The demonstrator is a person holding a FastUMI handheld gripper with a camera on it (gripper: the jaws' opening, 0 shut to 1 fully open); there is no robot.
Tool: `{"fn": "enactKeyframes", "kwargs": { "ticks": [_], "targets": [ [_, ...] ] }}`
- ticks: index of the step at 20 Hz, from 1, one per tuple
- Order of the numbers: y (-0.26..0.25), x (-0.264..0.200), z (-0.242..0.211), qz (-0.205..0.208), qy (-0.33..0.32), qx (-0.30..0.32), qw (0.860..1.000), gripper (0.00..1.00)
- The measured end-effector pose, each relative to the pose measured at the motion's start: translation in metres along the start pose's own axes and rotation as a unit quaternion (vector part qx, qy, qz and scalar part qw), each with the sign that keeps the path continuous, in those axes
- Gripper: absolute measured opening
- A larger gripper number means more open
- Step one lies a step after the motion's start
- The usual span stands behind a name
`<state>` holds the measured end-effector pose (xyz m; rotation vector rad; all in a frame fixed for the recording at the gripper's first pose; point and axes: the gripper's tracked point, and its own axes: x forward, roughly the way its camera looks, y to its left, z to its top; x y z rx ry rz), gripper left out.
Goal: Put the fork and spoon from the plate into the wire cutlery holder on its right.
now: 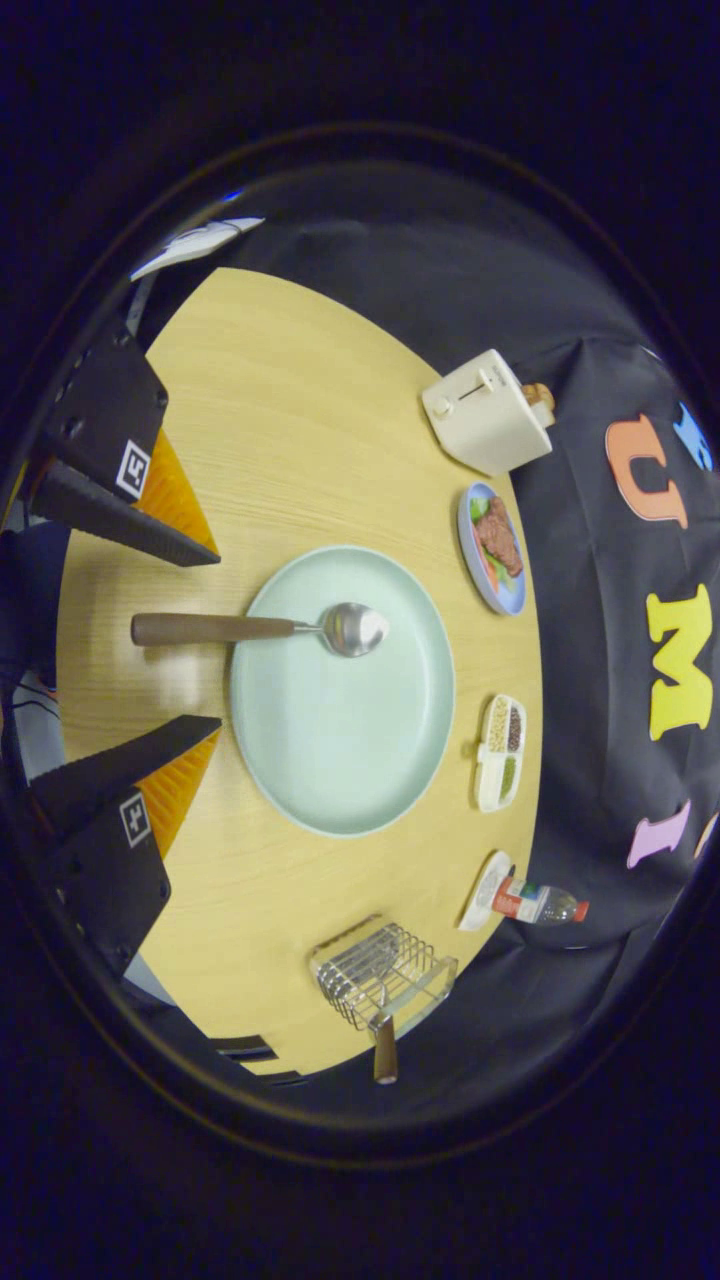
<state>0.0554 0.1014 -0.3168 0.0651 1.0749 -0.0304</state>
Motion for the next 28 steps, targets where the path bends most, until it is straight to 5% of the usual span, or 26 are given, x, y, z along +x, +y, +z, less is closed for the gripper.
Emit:
{"fn": "enactKeyframes", "kwargs": {
  "ticks": [5,9,10,13,16,28],
  "targets": [
    [0.011,0.015,0.0,-0.003,0.028,-0.002,1.0,0.79],
    [0.019,0.02,0.001,0.0,0.032,-0.004,0.999,0.48],
    [0.02,0.022,-0.001,-0.001,0.033,-0.007,0.999,0.32],
    [0.023,0.02,0.003,0.014,0.021,0.0,1.0,0.12],
    [0.023,0.017,0.006,0.019,0.005,0.002,1.0,0.05],
    [0.015,-0.022,0.022,0.034,-0.033,-0.008,0.999,0.05]
  ]
}}
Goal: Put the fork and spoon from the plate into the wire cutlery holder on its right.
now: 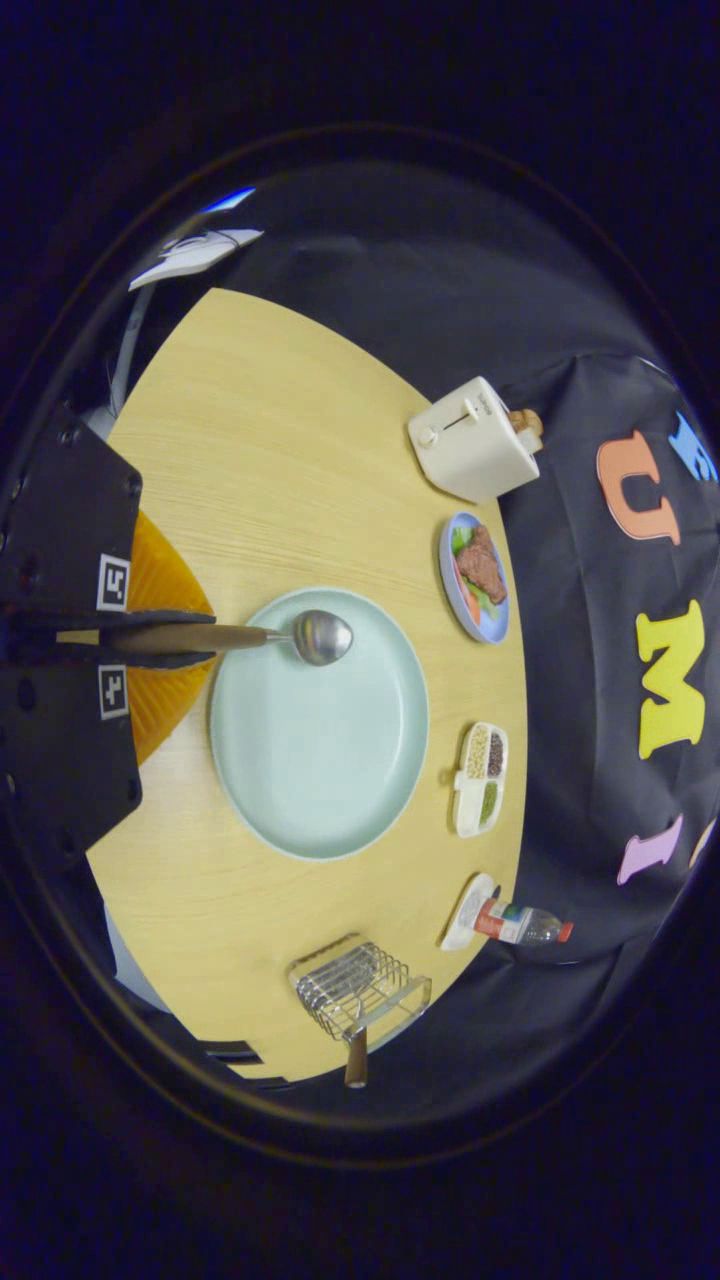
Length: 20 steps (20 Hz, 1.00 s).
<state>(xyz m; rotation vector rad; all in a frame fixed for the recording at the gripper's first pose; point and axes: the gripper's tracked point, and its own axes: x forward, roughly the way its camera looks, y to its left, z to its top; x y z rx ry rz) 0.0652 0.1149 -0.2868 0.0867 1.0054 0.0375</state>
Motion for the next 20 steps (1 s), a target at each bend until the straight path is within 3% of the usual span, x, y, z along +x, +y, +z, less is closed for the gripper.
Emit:
{"fn": "enactKeyframes", "kwargs": {
  "ticks": [10,20],
  "targets": [
    [-0.046,-0.052,0.029,0.014,-0.048,0.004,0.999,0.05],
    [-0.142,-0.123,0.058,0.015,-0.107,0.036,0.993,0.05]
  ]
}}
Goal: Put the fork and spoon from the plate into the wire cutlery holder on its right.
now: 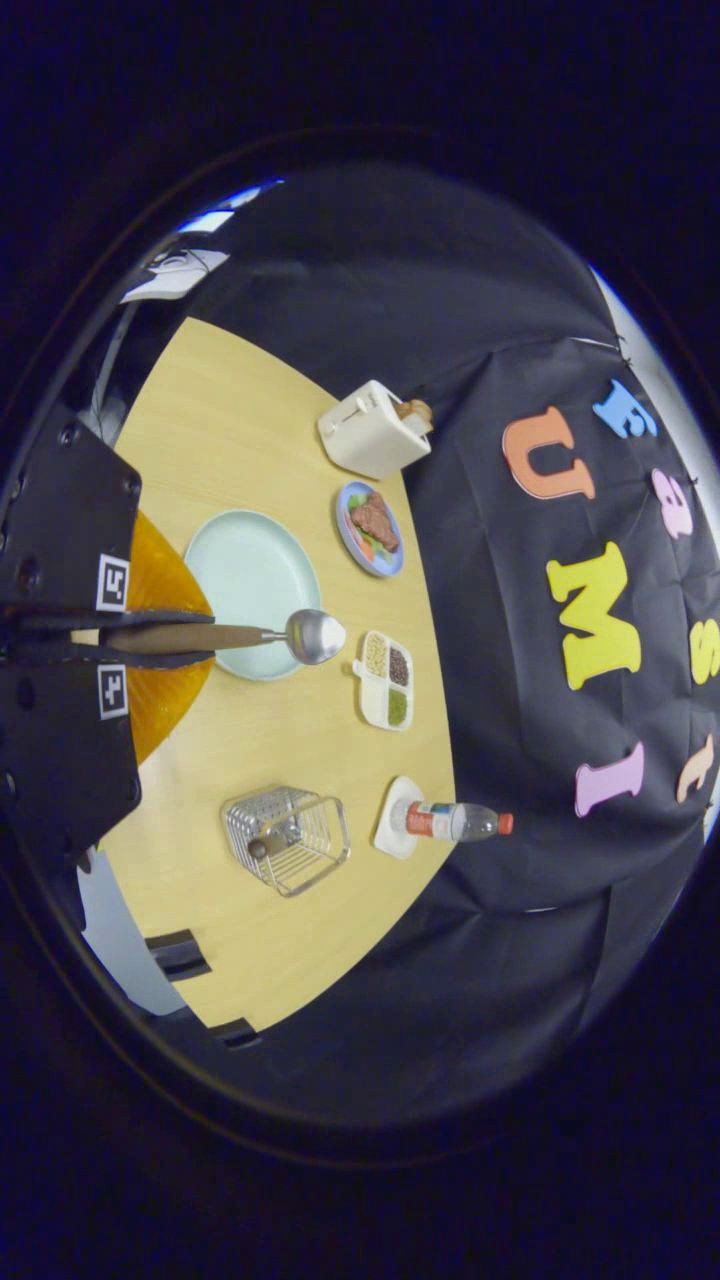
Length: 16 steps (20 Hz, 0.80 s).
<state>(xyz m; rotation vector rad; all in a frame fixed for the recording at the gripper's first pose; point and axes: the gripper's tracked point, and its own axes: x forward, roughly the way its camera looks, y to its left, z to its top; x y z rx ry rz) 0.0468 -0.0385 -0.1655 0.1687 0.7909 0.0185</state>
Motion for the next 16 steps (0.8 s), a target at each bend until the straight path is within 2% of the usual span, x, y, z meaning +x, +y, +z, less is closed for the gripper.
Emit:
{"fn": "enactKeyframes", "kwargs": {
  "ticks": [7,16],
  "targets": [
    [-0.079,-0.039,0.024,-0.015,-0.029,0.027,0.999,0.05],
    [-0.157,-0.026,0.016,-0.042,0.003,0.044,0.998,0.04]
  ]
}}
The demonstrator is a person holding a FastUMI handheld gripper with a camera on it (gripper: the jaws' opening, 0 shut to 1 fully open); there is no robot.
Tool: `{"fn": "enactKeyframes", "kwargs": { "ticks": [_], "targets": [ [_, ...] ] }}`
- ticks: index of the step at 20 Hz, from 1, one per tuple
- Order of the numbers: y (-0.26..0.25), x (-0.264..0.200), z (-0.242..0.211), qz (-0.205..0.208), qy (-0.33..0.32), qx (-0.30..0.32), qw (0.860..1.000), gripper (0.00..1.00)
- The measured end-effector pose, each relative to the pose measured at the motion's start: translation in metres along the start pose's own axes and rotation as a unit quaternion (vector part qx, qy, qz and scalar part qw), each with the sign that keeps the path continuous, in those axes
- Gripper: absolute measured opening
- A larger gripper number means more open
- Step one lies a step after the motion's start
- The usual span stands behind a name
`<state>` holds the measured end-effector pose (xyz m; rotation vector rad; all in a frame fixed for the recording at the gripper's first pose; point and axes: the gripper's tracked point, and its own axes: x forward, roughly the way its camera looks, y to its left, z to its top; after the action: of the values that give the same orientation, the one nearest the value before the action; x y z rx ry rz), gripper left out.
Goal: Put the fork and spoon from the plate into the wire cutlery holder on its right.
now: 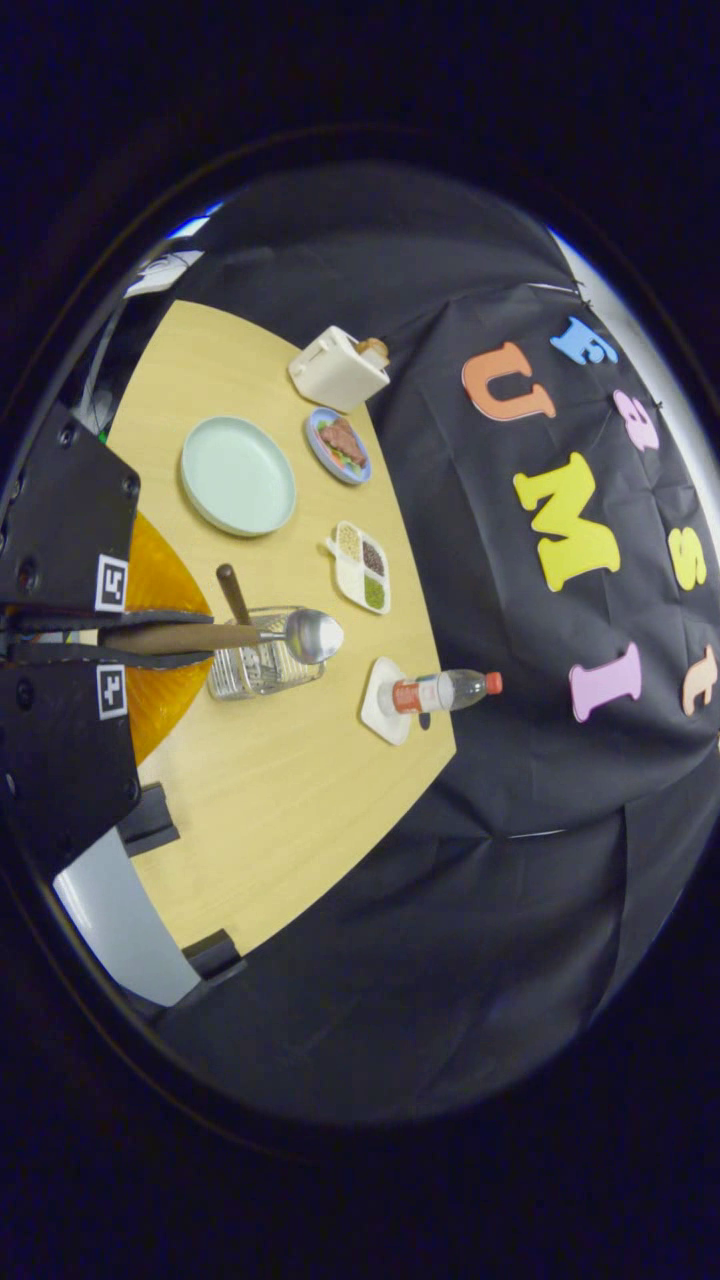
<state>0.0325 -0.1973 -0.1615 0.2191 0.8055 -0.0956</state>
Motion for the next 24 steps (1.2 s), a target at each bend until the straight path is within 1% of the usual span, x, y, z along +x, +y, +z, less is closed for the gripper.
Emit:
{"fn": "enactKeyframes", "kwargs": {
  "ticks": [5,8,17,19,21,22,23,24],
  "targets": [
    [-0.011,0.022,0.0,0.003,0.022,-0.007,1.0,0.05],
    [-0.009,0.028,0.002,0.009,0.028,-0.009,1.0,0.05],
    [0.001,0.024,0.013,0.01,0.003,-0.016,1.0,0.09],
    [0.006,0.017,0.021,0.014,-0.012,-0.017,1.0,0.14],
    [0.011,0.008,0.027,0.016,-0.032,-0.017,0.999,0.22],
    [0.013,0.004,0.029,0.016,-0.039,-0.017,0.999,0.34],
    [0.016,-0.002,0.031,0.015,-0.047,-0.018,0.999,0.38],
    [0.02,-0.007,0.031,0.016,-0.054,-0.019,0.998,0.45]
  ]
}}
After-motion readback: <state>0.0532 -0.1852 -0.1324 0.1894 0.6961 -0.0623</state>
